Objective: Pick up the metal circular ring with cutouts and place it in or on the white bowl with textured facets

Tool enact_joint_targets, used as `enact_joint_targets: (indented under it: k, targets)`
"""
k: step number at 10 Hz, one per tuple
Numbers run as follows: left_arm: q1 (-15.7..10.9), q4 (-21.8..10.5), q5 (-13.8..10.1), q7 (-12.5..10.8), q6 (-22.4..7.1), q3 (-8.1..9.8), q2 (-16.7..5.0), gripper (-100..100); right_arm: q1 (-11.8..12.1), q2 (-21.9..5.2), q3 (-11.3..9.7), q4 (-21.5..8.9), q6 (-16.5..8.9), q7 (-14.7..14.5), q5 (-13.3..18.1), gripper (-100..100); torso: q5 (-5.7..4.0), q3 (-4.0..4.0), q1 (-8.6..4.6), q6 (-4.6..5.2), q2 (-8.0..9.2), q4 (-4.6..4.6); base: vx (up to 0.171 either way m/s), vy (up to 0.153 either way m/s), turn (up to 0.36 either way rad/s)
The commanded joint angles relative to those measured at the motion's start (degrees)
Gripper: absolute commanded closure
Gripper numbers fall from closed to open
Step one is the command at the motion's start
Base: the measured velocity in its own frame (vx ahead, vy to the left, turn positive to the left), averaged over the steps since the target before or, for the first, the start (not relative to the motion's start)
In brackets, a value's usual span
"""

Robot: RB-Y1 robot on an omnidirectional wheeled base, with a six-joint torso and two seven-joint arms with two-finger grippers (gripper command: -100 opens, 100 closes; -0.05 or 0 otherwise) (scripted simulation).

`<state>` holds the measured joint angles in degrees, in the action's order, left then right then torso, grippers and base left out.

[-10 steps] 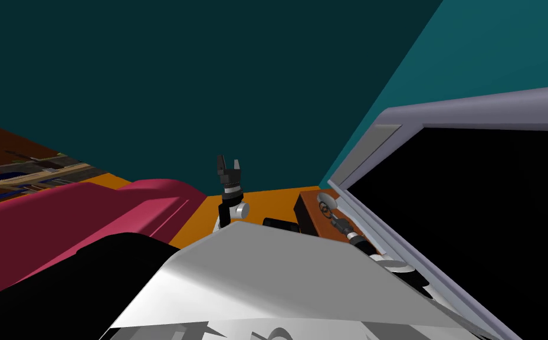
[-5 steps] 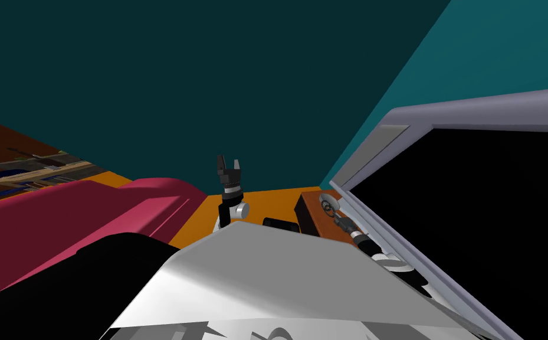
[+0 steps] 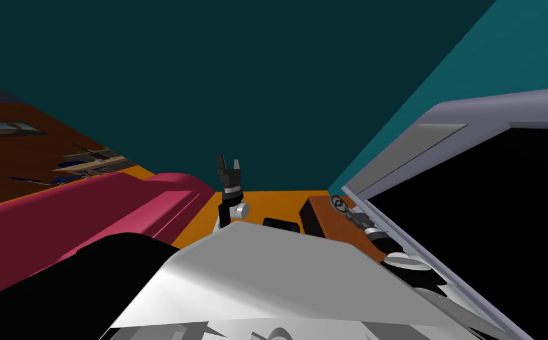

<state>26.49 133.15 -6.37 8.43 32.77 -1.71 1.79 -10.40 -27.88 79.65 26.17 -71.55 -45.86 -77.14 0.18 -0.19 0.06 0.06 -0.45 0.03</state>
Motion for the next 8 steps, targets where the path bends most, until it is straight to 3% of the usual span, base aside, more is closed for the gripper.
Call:
enact_joint_targets:
  k: [1,3,5,7,8]
  targets:
    - [0.00,0.00,0.00,0.00,0.00,0.00,0.00,0,-0.22,-1.62,1.57,-0.69,-0.81,-1.19,-0.93,100,0.00,0.00,0.00,0.00,0.00,0.00,0.030,-0.016,0.186]
    - [-0.01,0.00,0.00,0.00,0.00,0.01,-0.01,0,0.26,-2.59,3.48,-1.67,-2.45,-1.54,-2.73,100,-0.08,0.10,-0.52,0.01,0.15,0.06,0.023,-0.139,0.234]
    - [0.00,0.00,0.00,0.00,0.00,0.01,-0.01,0,0.26,-2.59,3.48,-2.06,-2.45,-1.54,-2.73,100,-0.24,0.07,-0.81,0.16,0.18,-0.02,0.007,-0.089,0.049]
    - [-0.01,0.00,0.00,0.00,0.00,0.01,-0.01,0,2.79,-1.18,4.58,-3.86,-5.29,-0.57,-5.44,100,-0.46,0.02,-1.09,0.26,0.24,-0.16,-0.040,-0.129,0.135]
    - [-0.01,-0.01,0.00,0.00,0.00,0.01,-0.01,0,2.79,-1.18,4.58,-2.49,-5.29,-0.57,-5.44,100,-0.57,0.01,-1.37,0.31,0.25,-0.20,-0.010,-0.101,0.041]
